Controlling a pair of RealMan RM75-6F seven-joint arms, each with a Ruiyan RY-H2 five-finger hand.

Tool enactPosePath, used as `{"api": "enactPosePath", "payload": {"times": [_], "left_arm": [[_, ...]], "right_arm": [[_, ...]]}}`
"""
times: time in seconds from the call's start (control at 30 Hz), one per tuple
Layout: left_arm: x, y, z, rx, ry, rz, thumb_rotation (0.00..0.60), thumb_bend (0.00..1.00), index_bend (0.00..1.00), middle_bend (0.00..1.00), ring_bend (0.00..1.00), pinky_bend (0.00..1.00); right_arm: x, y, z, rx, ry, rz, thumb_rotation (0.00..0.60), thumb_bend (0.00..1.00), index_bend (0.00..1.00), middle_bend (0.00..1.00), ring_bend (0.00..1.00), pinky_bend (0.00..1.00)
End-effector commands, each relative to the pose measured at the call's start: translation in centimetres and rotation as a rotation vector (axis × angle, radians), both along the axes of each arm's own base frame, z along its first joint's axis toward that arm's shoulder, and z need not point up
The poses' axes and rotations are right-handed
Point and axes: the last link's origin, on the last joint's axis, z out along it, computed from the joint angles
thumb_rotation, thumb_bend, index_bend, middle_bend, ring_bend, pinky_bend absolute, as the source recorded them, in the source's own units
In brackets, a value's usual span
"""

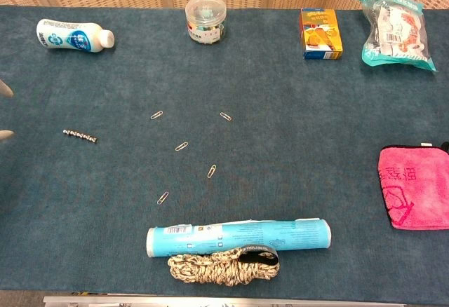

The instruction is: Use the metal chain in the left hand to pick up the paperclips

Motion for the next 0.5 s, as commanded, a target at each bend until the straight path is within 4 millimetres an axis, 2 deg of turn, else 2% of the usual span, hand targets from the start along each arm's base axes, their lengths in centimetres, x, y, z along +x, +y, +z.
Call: {"api": "enactPosePath", "payload": {"times": [0.03,0.5], "left_arm": [[0.02,0.02,0.02,-0.001,0.001,0.000,0.600,0.00,0.40,1.00,1.00,1.00],[0.06,0.33,-0.07,0.000,-0.005,-0.010,0.600,0.00,0.40,1.00,1.00,1.00]], "right_arm": [[-0.02,0.02,0.02,0.000,0.000,0.000,0.600,0.00,0.27,0.26,0.14,0.48],[0.11,0.04,0.84,-0.022,0.016,0.006,0.600,0.00,0.27,0.26,0.14,0.48]]}}
